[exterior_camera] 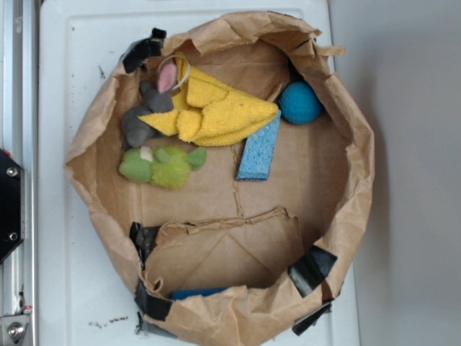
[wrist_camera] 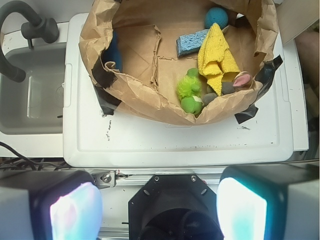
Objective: Grab the blue bottle.
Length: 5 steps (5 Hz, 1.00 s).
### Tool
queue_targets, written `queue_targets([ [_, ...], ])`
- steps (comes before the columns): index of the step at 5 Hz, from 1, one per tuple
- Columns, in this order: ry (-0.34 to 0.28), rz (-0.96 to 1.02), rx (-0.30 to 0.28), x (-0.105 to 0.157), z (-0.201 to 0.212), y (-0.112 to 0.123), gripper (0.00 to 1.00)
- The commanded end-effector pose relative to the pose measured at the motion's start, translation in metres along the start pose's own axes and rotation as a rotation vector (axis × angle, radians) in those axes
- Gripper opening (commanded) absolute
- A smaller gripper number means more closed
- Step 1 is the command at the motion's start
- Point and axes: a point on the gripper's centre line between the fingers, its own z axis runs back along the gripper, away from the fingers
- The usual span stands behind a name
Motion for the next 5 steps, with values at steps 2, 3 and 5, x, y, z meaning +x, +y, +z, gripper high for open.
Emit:
queue_targets([
  [2,-0.007,0.011,-0.024,0.033,-0.003,-0.012,1.0],
  [3,0.0,0.017,-0.037,0.063,-0.011,-0.018,1.0],
  [5,0.074,0.031,-0.139,0.104,-0.051,-0.01,1.0],
])
